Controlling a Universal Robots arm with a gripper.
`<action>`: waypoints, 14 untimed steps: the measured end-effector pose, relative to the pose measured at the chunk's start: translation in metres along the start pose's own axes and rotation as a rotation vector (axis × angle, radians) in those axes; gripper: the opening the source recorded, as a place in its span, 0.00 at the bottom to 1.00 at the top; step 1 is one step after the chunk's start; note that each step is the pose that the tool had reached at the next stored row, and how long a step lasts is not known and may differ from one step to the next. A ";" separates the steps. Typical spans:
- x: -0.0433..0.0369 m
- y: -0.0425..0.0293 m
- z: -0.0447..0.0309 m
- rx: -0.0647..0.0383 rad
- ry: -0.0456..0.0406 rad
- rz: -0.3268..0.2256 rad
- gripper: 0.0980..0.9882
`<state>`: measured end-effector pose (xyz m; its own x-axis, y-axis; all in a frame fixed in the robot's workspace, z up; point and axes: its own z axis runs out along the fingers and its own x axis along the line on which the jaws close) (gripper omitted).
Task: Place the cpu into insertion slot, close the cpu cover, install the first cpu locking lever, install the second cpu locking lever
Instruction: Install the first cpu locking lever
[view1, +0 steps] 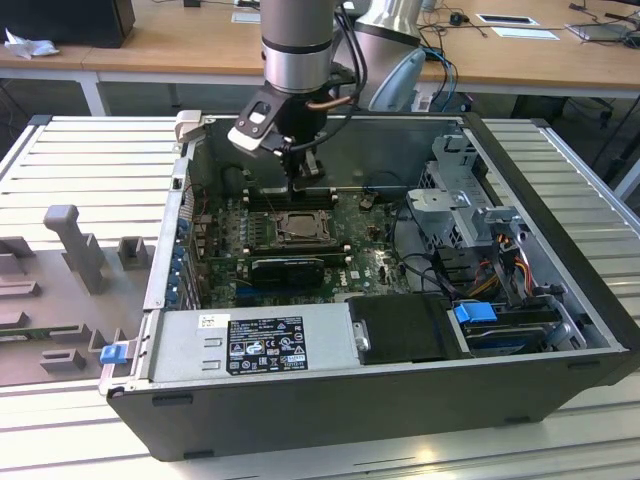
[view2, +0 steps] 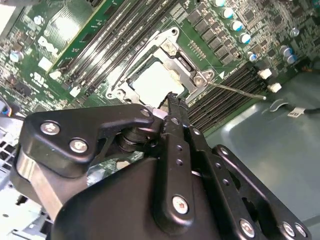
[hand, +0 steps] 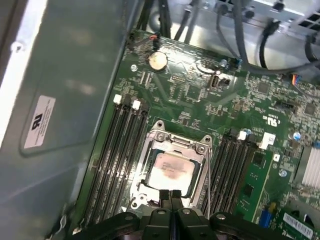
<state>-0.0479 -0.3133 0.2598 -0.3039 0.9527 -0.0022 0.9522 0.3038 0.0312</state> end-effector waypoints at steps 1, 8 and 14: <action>0.0000 0.0000 0.0000 0.000 0.0004 -0.012 0.01; 0.0001 -0.0005 0.0000 -0.001 0.0082 -0.262 0.01; 0.0002 -0.0005 0.0000 -0.001 0.0101 -0.324 0.01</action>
<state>-0.0485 -0.3133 0.2598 -0.5913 0.8065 -0.0022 0.8060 0.5910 0.0313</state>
